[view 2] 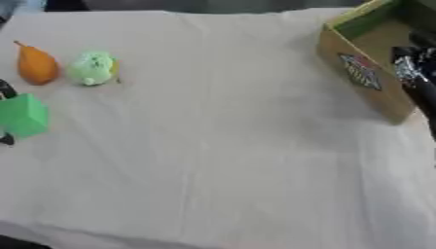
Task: Pick up the objects with one hand, pass them to the other hand, and then place them into the box on the other side of the table.
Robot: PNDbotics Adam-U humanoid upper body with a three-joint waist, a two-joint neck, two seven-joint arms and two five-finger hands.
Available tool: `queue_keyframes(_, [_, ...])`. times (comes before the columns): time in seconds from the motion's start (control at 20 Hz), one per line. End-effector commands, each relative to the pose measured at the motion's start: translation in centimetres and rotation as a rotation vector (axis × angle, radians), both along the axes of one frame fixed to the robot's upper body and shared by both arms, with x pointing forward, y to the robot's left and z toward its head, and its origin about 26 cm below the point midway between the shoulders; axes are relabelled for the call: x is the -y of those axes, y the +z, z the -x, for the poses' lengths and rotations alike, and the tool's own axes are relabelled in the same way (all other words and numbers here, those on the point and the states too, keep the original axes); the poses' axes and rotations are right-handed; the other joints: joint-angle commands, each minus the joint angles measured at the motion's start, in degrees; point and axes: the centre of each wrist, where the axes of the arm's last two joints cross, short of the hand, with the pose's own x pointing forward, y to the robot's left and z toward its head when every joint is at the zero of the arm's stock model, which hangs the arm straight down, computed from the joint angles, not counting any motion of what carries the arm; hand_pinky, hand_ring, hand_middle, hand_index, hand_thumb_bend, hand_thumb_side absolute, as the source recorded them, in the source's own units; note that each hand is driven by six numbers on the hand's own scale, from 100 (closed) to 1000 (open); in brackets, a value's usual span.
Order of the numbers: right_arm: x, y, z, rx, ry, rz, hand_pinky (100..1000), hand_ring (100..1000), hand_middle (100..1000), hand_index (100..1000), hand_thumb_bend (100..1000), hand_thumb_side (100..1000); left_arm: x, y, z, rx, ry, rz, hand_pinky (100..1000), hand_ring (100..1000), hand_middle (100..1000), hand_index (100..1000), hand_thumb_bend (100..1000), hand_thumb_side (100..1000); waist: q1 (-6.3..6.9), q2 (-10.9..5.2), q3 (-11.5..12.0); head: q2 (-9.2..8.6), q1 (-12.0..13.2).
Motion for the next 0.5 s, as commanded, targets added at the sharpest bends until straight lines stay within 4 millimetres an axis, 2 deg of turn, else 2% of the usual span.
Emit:
queue_keyframes(0.05, [0.20,0.81,-0.03,0.020,0.000,0.026,1000,933,848,1000,100,718,-0.26,1.24,-0.24,0.028,0.011,-0.019,781,824,767,794,783,141,-0.01,-0.91,0.0,-0.06,0.3])
queue_keyframes(0.5, [0.13,0.82,-0.06,0.018,0.004,0.027,1000,933,848,1000,100,718,0.38,1.07,-0.73,0.021,0.009,-0.026,775,821,759,767,704,100,0.02,-0.91,-0.2,0.17,0.5])
